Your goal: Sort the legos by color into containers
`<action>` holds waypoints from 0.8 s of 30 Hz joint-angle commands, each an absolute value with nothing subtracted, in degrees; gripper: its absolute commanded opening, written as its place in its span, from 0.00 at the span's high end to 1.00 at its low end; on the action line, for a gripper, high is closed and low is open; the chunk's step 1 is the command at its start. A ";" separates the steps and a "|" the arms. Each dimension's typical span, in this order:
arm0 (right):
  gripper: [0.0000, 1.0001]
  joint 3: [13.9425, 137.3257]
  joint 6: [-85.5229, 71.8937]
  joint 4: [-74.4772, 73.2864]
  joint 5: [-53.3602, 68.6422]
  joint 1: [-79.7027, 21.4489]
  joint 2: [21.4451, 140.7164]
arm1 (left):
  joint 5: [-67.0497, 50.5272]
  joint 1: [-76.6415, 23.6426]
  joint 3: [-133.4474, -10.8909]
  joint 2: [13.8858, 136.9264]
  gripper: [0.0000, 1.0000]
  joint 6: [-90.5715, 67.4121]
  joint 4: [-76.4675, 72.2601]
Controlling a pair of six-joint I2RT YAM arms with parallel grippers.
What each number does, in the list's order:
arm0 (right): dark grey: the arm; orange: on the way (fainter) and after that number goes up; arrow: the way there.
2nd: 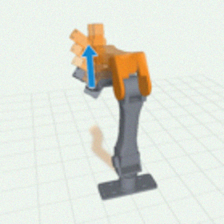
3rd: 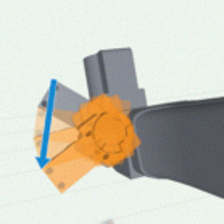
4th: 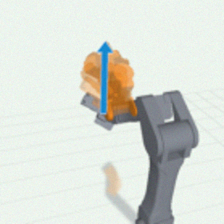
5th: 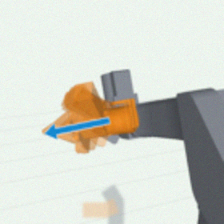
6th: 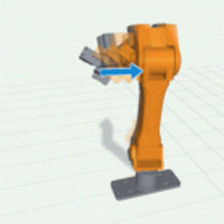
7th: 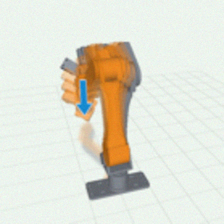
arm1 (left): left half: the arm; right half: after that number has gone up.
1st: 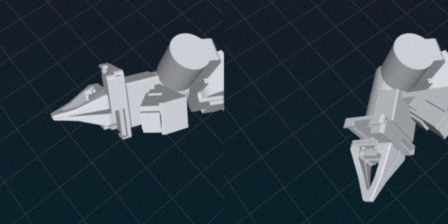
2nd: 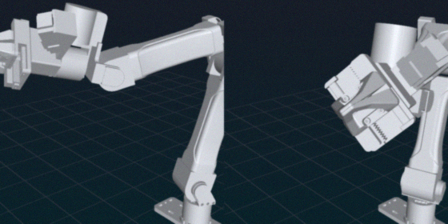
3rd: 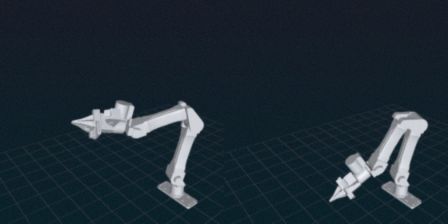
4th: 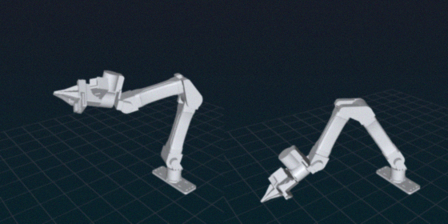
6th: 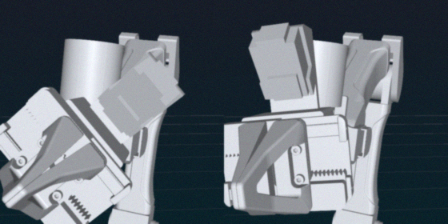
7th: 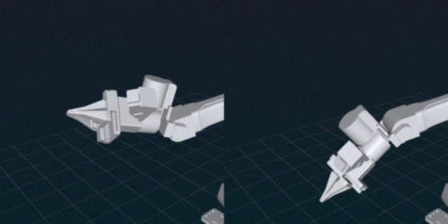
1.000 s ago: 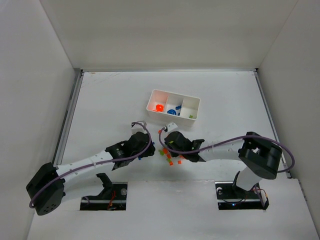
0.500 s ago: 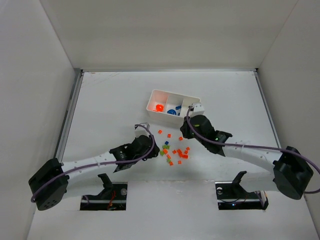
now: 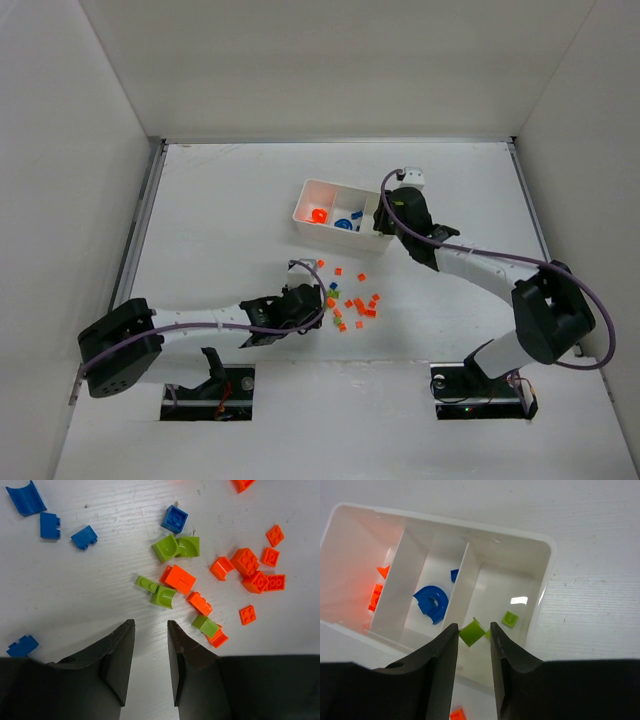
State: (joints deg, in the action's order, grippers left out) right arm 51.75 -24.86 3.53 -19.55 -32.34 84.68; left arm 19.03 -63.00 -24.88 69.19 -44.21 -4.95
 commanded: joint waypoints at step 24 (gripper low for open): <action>0.57 41.66 -26.54 7.82 -21.27 -35.55 70.41 | 21.97 -64.11 -30.59 84.02 0.80 -37.18 -9.41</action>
